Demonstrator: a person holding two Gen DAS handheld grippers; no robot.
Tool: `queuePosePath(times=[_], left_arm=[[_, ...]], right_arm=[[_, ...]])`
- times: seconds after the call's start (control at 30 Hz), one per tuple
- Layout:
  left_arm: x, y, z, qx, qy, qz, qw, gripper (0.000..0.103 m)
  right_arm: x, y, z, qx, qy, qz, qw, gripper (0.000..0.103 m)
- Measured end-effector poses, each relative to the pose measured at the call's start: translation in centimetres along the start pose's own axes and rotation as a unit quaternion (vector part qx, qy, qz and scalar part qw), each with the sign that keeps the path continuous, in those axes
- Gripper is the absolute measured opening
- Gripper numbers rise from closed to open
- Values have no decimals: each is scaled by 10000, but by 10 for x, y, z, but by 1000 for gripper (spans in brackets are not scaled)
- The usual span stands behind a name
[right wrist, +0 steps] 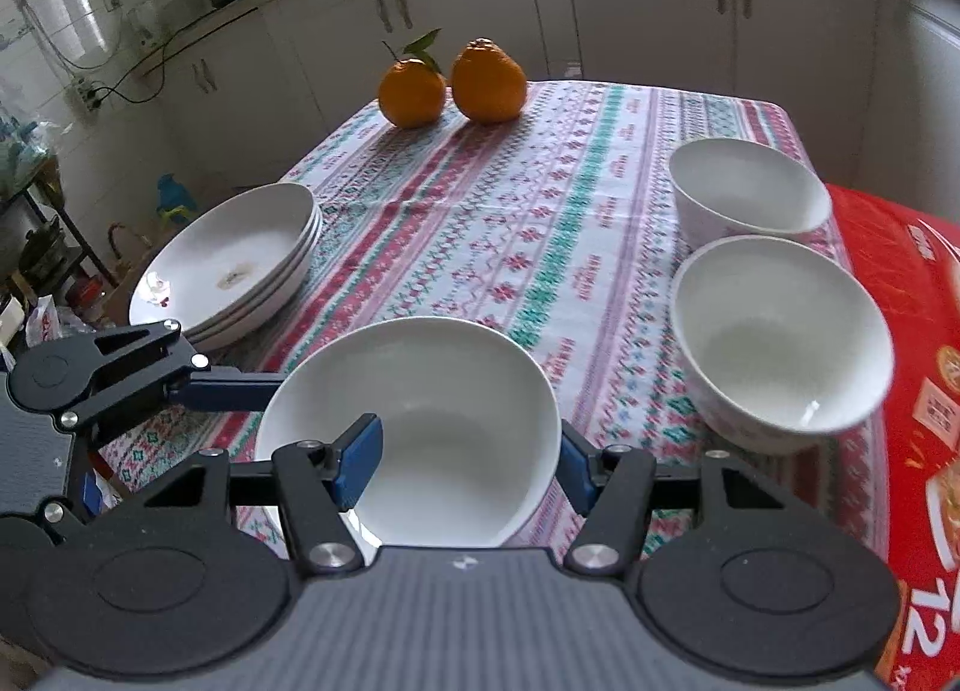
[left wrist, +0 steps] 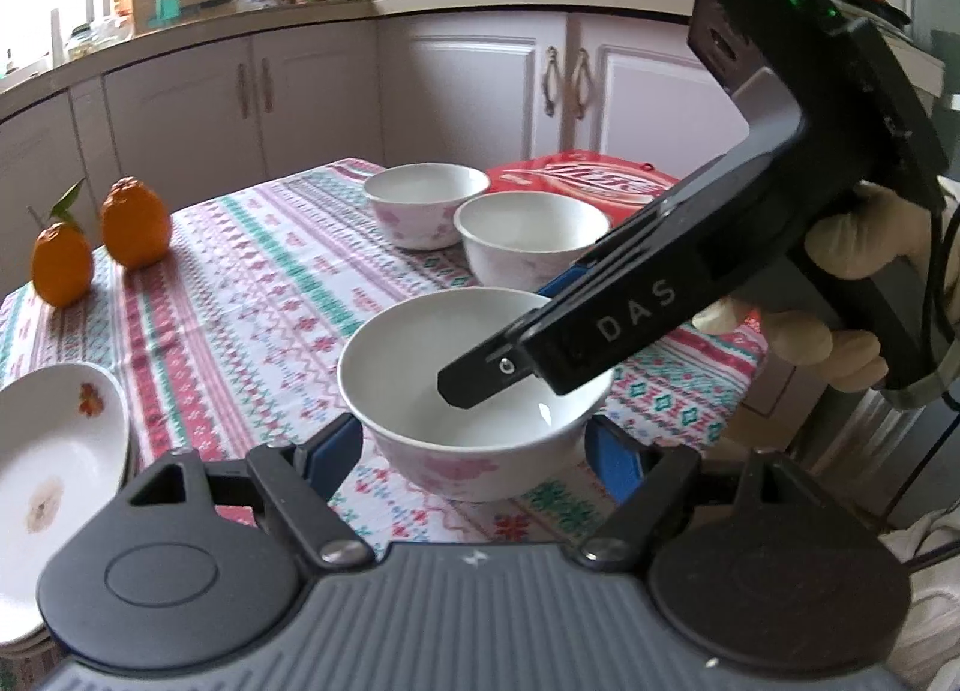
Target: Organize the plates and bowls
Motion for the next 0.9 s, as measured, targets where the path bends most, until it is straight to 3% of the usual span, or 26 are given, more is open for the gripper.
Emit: queuePosePath(times=[0.9], left_arm=[[-6, -8, 23, 171, 163, 119, 9997, 81]], right_arm=[[-25, 14, 9, 157, 93, 74, 9998, 67]])
Point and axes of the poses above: each gripper's, at about its wrist camera, not at the fingertips, and x roughly against the way its jaws point, z to its left, y to its top, the point moved 3 cm from there along -x, roughly the way its jaws point, and after that the axes turned 5 degrees about z, right-handed, at the moved point
